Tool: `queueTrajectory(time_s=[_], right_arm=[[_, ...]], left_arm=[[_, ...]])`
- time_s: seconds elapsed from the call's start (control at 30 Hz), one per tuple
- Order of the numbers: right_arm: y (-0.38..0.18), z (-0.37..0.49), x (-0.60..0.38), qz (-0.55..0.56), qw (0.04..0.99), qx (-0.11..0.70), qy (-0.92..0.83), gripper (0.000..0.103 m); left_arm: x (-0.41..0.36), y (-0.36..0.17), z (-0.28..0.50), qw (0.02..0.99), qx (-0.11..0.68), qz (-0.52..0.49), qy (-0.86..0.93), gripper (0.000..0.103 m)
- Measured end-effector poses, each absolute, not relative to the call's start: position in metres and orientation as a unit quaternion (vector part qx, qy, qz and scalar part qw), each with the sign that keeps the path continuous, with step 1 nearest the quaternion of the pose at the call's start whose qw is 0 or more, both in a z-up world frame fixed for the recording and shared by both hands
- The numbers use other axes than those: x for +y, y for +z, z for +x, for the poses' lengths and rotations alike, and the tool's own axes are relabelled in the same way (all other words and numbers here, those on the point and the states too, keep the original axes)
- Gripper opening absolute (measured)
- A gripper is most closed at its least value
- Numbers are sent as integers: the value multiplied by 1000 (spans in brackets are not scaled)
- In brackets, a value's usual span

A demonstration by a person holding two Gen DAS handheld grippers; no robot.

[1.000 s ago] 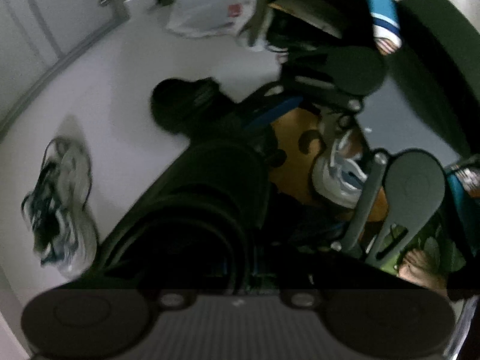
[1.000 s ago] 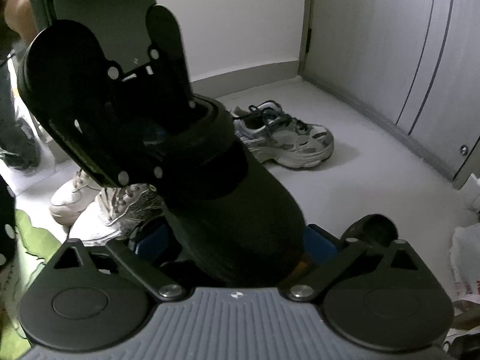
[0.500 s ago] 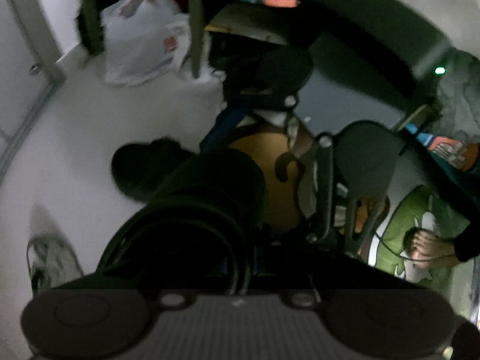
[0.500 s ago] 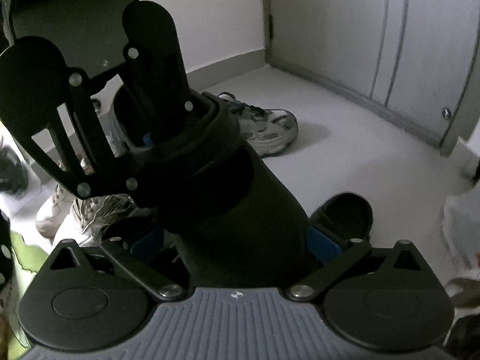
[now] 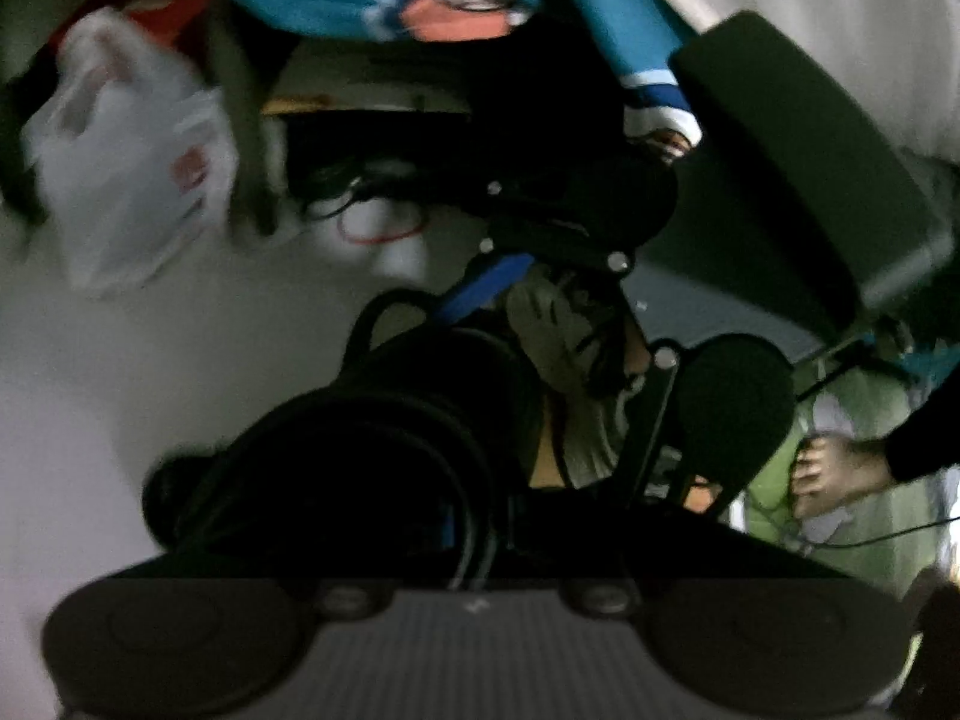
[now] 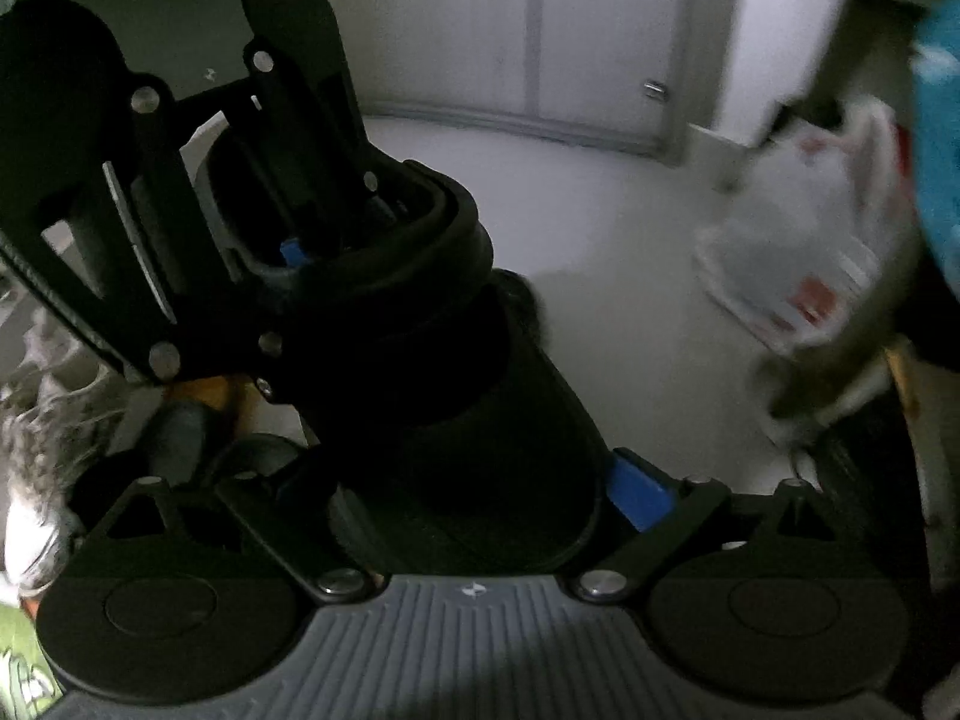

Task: Organize scattered shoes

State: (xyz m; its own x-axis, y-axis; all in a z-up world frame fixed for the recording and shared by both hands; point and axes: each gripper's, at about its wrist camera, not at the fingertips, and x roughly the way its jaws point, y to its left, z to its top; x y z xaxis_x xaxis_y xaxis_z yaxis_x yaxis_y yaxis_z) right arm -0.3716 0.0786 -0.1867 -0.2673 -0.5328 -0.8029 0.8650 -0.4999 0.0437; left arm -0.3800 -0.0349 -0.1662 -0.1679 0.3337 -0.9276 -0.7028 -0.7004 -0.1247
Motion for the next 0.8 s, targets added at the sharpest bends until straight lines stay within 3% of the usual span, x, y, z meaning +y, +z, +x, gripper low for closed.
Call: queueTrajectory(time_s=[0.3,0.67,0.73,0.8], right_arm=[[-212,-400,92,427,353,172,-814,90],[-244,-416,94,485,312,151,-803,87],[-245,-418,95,475,291,177,-811,94],[-249,-422,95,473,273,198,-814,96]], left_arm=[[3,-199,-453,388,206,-530,725,15],[-6,-257,-478,373,176,-555,722,16],[-8,-256,-477,366,180,-559,722,20],[-10,-256,-475,350,194,-570,717,34]])
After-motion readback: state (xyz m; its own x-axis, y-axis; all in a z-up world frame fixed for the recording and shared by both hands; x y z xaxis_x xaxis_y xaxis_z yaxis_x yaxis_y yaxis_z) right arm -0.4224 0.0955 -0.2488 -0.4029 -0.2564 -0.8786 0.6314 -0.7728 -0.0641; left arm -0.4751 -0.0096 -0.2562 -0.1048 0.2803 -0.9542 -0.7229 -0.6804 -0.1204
